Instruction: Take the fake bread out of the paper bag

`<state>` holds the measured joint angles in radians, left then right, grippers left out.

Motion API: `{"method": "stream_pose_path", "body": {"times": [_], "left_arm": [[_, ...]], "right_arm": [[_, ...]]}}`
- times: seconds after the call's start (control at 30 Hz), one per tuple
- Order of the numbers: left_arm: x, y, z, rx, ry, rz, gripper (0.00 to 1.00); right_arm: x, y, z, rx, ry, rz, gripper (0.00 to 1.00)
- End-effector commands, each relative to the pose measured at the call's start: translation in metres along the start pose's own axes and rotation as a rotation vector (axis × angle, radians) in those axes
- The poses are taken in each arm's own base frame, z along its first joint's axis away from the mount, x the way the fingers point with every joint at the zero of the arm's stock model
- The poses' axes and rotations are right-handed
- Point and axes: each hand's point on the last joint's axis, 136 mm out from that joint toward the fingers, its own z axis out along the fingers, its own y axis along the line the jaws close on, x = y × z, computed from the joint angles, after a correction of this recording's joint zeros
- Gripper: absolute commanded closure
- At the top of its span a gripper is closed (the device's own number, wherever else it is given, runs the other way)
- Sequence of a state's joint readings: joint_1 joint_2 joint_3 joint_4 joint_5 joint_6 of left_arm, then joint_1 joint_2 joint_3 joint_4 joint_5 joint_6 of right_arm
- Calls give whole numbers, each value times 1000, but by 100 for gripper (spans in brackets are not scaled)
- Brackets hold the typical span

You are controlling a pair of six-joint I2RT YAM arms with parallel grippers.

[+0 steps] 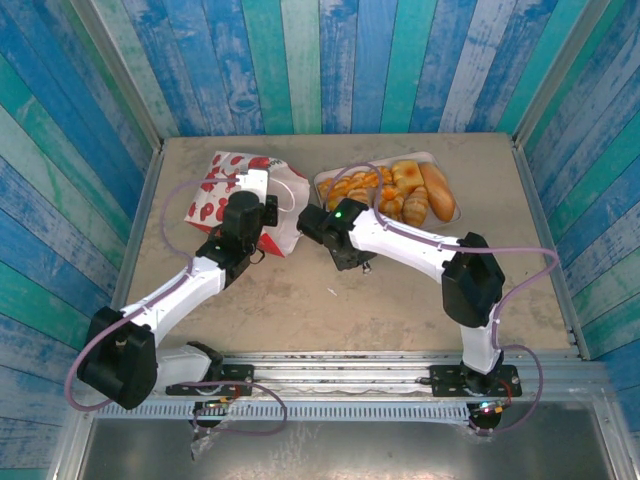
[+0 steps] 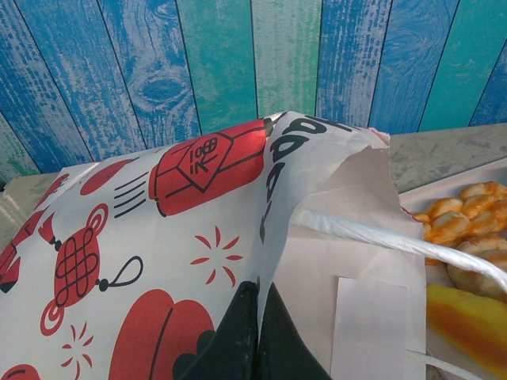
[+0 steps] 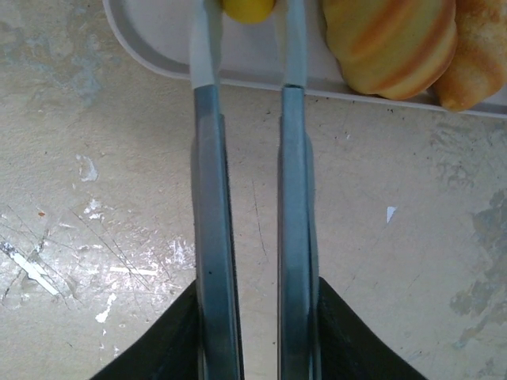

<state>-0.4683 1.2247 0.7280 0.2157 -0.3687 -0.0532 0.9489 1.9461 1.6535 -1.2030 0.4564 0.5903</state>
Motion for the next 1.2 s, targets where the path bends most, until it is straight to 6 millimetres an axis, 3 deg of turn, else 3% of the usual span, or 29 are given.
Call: {"method": "stream_pose_path", "body": {"times": [0.0, 0.13, 0.37, 0.63, 1.17], "left_arm": [[-14, 6, -5, -18, -48, -16, 100], [-13, 5, -4, -16, -47, -17, 100], [-13, 4, -4, -10, -46, -25, 100], [-15, 5, -6, -10, -47, -26, 100], [-16, 7, -9, -15, -55, -30, 100]], "right_arm": [[4, -2, -6, 24, -1, -21, 62], [11, 6, -5, -1, 20, -47, 60], [13, 16, -21, -80, -6, -63, 58], [14, 16, -32, -138, -29, -49, 58], [-24, 34, -27, -211, -98, -49, 59]]}}
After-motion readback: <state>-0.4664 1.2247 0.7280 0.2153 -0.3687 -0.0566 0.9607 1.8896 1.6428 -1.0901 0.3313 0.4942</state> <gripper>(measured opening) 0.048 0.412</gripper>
